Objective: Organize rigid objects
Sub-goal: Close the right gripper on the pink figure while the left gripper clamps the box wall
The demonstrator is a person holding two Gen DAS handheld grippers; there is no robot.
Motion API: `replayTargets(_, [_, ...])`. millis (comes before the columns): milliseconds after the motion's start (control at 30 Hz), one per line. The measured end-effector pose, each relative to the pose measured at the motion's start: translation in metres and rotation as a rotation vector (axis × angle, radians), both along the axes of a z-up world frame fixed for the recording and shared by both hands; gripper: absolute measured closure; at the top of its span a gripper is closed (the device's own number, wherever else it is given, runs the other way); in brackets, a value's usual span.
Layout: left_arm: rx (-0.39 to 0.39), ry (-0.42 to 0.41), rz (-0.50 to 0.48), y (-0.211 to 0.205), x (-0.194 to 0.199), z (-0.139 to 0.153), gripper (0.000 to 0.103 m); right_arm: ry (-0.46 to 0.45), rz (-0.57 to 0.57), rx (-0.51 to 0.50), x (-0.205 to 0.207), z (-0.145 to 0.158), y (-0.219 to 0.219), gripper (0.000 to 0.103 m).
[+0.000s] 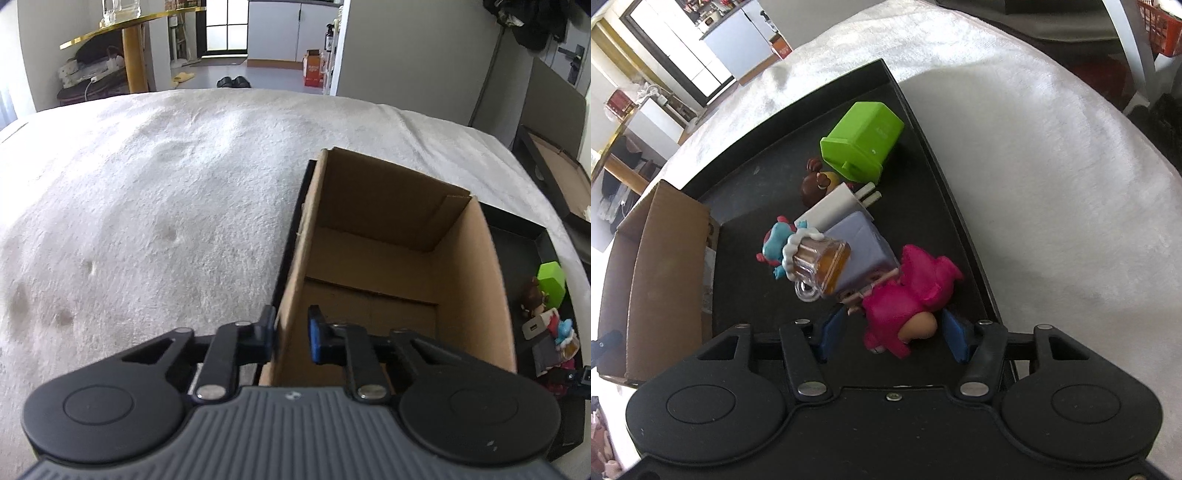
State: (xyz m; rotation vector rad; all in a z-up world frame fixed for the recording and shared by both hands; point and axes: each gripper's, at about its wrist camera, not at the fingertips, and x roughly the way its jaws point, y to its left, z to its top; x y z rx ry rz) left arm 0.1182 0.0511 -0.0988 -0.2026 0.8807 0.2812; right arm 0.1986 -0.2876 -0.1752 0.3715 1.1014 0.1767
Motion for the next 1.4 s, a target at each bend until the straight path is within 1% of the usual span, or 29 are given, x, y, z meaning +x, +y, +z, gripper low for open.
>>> replayTargets(33, [0.006,0.005,-0.003,0.0,0.001,0.0,0.092,-0.016,0.01,-0.013,-0.001,0.001,0.002,0.048])
replayTargets(67, [0.003,0.009,-0.002,0.002,0.002,0.0,0.092,-0.023,0.018,-0.026,-0.001,0.001,0.004,0.053])
replayTargets(100, [-0.003,0.01,0.0,0.003,0.002,0.0,0.092,-0.029,0.022,-0.044,-0.001,0.002,0.005,0.06])
replayTargets(133, [-0.005,0.011,0.003,0.003,0.001,0.0,0.092,-0.031,0.021,-0.049,-0.001,0.002,0.004,0.06])
replayTargets(233, [0.003,0.013,0.007,0.0,0.0,0.0,0.092,-0.018,0.019,-0.012,-0.005,0.003,-0.001,0.061])
replayTargets(500, [0.006,0.018,-0.004,-0.012,-0.005,0.003,0.093,-0.032,0.04,-0.013,-0.017,0.01,-0.004,0.061])
replayTargets(900, [0.017,0.017,-0.007,-0.018,-0.006,0.002,0.093,-0.143,0.028,-0.036,-0.011,0.045,-0.002,0.061])
replayTargets(1100, [-0.002,0.005,-0.009,-0.013,-0.007,0.001,0.093,-0.215,0.078,-0.058,-0.005,0.064,0.013,0.061])
replayTargets(1400, [-0.02,-0.017,-0.031,-0.01,-0.006,0.0,0.093,-0.272,0.158,-0.062,0.001,0.079,0.047,0.061])
